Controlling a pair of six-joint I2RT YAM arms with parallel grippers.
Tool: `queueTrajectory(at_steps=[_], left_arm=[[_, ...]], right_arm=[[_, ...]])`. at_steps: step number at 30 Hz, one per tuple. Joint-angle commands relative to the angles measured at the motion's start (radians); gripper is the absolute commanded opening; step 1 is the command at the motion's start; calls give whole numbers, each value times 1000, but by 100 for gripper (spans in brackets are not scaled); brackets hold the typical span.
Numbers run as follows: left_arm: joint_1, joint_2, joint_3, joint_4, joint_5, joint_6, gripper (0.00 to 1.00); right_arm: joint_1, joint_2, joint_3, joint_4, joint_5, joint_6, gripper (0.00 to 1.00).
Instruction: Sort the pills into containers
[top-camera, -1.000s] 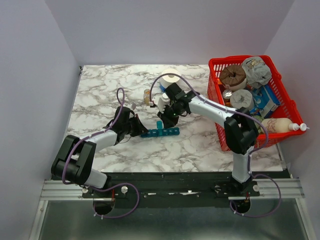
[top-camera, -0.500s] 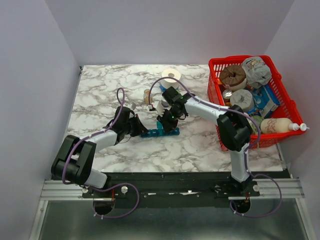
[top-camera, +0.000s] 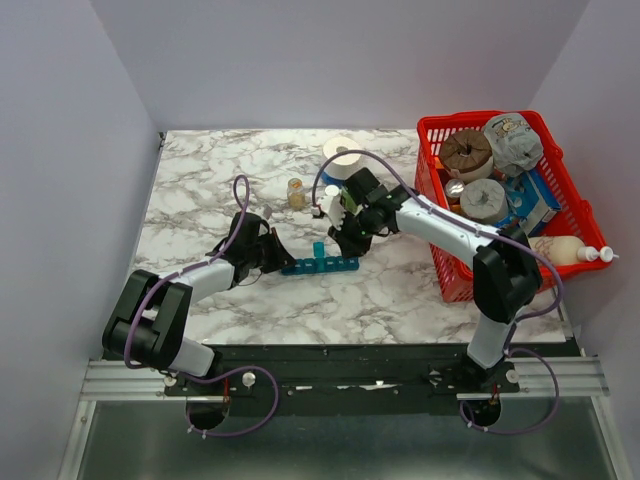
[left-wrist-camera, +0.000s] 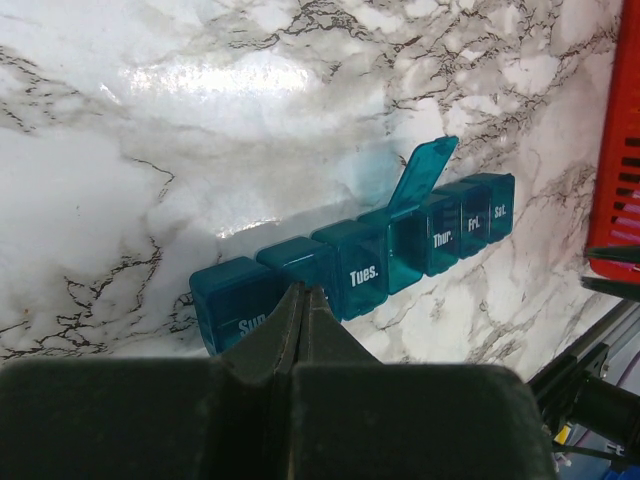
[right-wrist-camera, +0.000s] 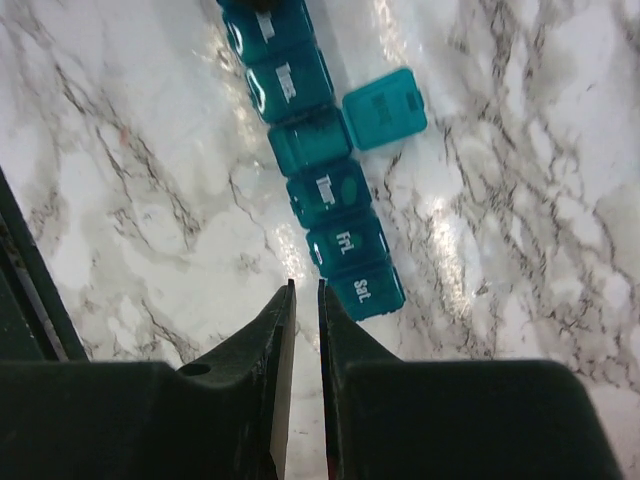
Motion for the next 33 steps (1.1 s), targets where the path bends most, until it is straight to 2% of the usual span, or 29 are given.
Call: queueTrajectory(at_steps=[1,17,24,27,30,31,33], left_arm=[[-4,4,12,-21,-17,21,1],[-5,15,18,-24,-13,19,1],[-5,-8,36,-45,-5,18,6],[-4,-23,61,-65,7,16,10],[-2,-58,93,-96,9,16,26],[1,-69,107,-104,9,16,38],[7,-106,122,-127,9,27,50]], right_arm=[[-25,21,-65,20,108,-4,23],[-41,167,-49,21,88,9,23],[-73,61,0,-14,55,-7,24],[-100,-15,38,-38,15,-27,26],[-128,-68,95,-57,-33,-44,29],[-134,-77,124,-59,-42,-50,30],[-145,-97,148,-59,-51,-66,40]])
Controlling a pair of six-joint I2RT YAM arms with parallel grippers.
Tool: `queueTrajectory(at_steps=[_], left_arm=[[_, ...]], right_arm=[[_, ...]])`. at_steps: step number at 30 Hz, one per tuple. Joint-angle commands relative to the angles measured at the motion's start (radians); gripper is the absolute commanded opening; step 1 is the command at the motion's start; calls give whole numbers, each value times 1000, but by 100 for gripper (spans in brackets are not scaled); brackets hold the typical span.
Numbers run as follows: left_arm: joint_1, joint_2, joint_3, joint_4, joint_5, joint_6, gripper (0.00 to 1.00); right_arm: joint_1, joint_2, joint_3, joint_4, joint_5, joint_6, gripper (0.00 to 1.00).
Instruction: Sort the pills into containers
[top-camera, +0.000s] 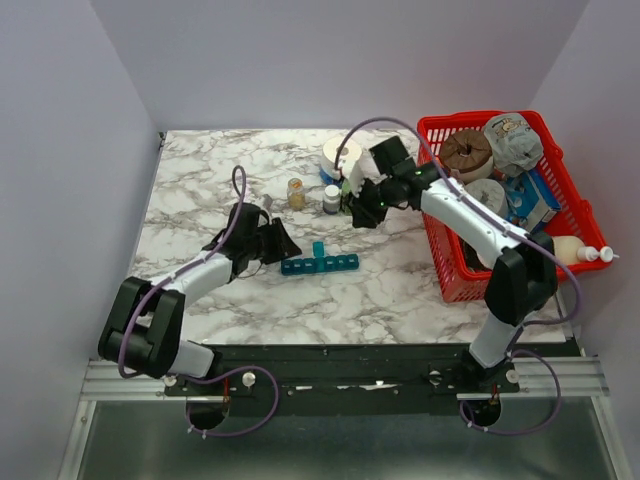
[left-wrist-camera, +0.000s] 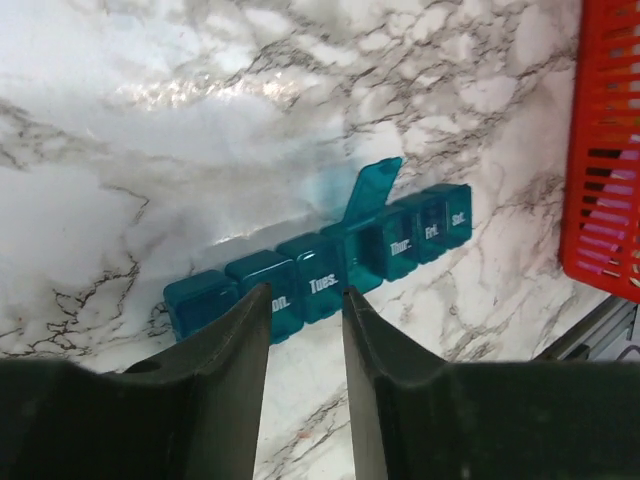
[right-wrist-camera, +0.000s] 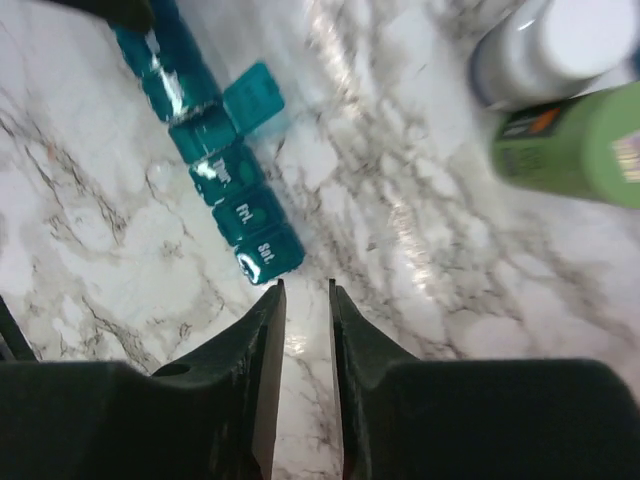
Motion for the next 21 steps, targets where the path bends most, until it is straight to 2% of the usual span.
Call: queueTrajectory(at_steps=[1,2,5,6,7,8,9,10,14,21], left_arm=[[17,-96,72,-73,5,31,57],[26,-113,82,-97,6,43,60],[86,-220,100,-139,-1,114,68],[101,-296,103,-151,-9,140,69],[112,-338,117,-165,-30,210,76],[132,-381,120,-189,-75,232,85],[141,-464,120,-186,-89,256,96],[146,-501,105,-183,-93,273,99],[151,-630,54,-200,-118,422,99],[151,-668,-15,-257,-169,479,99]], right_arm=[[-29,-79,95,-23,-74,-49,51],[-32,-79,118,-17,-59,-46,71],[-40,-55,185,20,9,-13,93],[-41,-13,213,25,37,4,94],[-43,8,240,22,60,22,94],[-43,39,274,25,141,93,99],[-43,67,335,19,181,127,99],[-44,126,375,10,218,156,99],[-47,243,513,-39,353,263,100],[-54,375,636,-90,372,265,100]])
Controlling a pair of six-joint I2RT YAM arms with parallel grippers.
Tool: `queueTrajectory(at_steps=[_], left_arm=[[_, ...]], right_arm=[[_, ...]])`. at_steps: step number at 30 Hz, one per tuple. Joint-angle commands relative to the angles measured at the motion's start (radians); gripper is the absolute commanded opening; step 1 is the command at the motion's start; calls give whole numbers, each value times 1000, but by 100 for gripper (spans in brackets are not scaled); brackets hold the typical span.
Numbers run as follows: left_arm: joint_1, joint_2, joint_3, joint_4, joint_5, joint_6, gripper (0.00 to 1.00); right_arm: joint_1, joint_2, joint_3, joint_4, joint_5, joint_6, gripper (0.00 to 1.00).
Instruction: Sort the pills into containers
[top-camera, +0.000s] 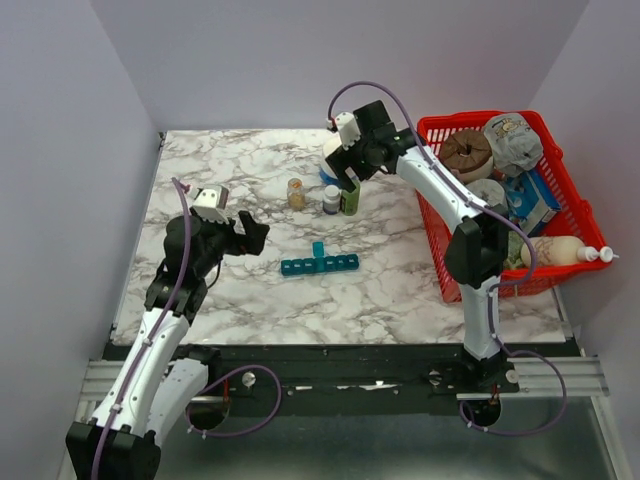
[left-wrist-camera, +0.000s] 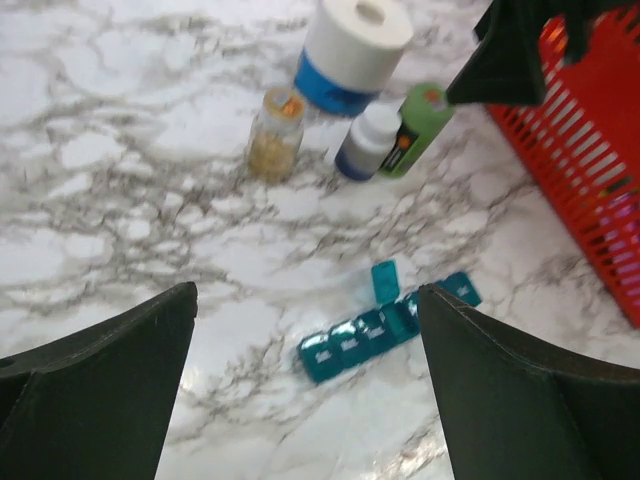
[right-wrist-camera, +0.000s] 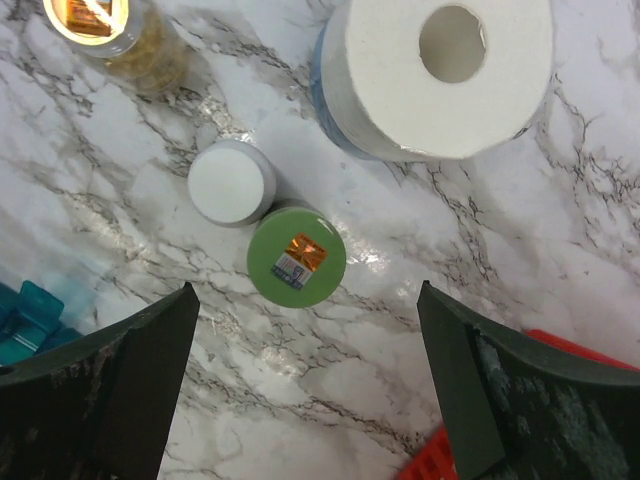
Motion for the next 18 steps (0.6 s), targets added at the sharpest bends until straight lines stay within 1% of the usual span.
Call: queueTrajectory(at_steps=[1,5,11,18], left_arm=[[4,9,-33,-95,-67,87,99],[4,15,-30,-96,-81,96,99],[4,17,-33,-87,-58,95,99],[4,27,-33,-90,-58,96,99]], right_arm=[[-8,73,97,-68,64,35,100],[-8,119,120,-79,44,32,99],[-8,167,133,-91,6,33,98],[-8,231,173,-93,36,32,95]])
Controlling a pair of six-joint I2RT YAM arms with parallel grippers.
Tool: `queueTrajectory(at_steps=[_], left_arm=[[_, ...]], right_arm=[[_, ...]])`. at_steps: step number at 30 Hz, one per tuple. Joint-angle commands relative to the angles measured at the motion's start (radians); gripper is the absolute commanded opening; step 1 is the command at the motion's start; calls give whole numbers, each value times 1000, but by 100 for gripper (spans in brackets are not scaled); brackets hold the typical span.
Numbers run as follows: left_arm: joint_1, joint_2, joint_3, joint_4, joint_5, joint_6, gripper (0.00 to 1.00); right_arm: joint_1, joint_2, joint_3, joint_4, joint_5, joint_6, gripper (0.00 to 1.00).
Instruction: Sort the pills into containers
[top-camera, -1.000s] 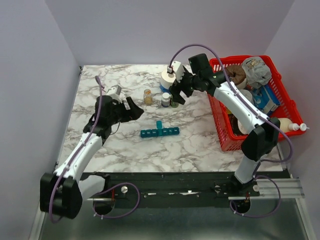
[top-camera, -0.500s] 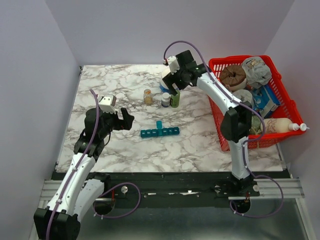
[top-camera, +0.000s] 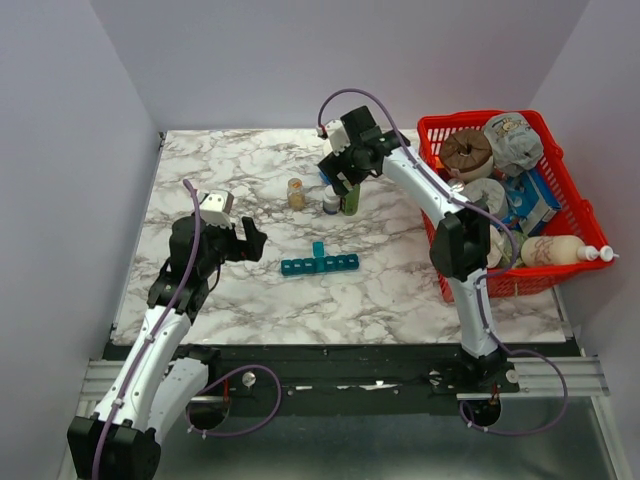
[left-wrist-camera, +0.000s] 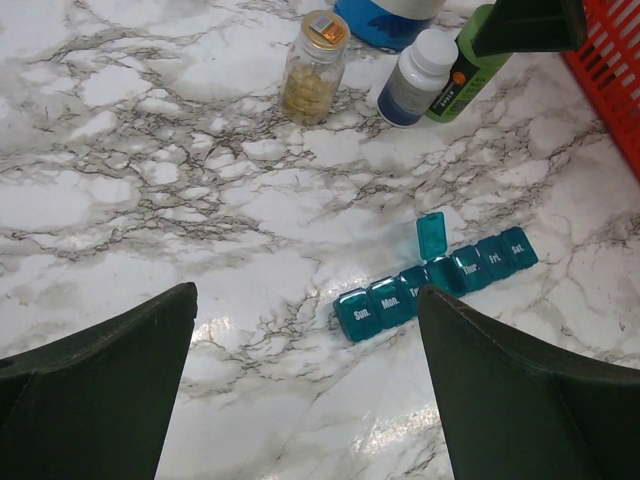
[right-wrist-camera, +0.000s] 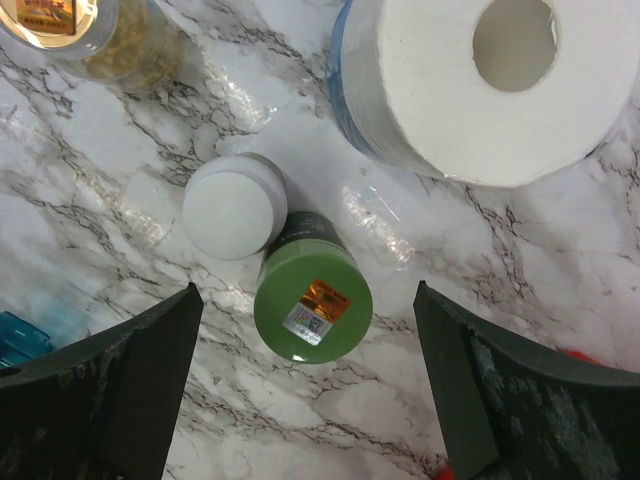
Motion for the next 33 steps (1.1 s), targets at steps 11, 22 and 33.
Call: queueTrajectory(at_steps=[11,22,33], left_arm=[[3,19,10,2,-5,17,99],[3,31,13,7,5,17,99],[3,31,-22,89,172,16,98]], right_arm=[[-30,85,29,-39,4,8,83],[-30,63,-4,-48,-1,5,69],[-30,-26,-54,-41,10,-2,31]])
